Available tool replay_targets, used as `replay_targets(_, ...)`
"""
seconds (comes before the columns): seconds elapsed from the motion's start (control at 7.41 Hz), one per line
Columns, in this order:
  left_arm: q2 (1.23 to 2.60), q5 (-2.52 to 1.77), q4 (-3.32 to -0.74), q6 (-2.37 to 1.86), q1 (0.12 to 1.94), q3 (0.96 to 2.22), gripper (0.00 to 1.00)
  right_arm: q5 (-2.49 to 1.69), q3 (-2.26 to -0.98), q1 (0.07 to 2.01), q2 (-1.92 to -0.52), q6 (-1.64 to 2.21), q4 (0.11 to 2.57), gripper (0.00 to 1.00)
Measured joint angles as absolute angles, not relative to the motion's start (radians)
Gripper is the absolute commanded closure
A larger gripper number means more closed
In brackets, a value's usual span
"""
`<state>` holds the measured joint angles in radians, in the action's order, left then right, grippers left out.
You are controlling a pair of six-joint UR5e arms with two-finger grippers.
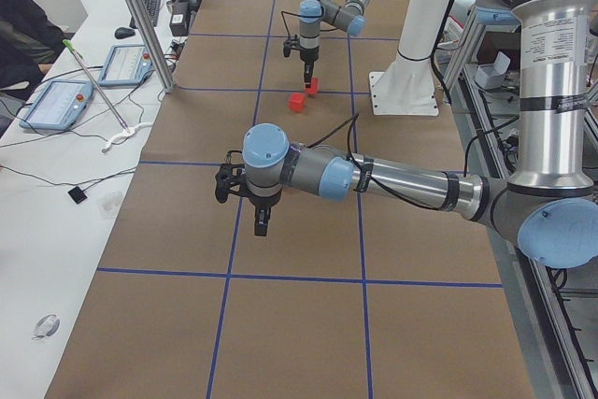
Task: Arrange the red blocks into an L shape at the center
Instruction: 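Lower the cube beside the middle cube, nearer the robot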
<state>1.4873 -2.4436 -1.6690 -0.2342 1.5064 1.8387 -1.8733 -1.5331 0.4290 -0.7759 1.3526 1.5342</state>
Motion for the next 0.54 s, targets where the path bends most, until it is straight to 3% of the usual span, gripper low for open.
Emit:
replay_targets(0.27, 1.488, -2.444, -1.669, -0.236, 1.506, 1.84, 0.0, -1.869, -1.525, 0.427, -0.775, 1.348, 1.534, 0.83)
replay_targets(0.54, 1.488, -2.444, -1.669, -0.236, 1.506, 1.84, 0.0, -1.868, -1.52, 0.426, -0.774, 1.345, 1.533, 0.5)
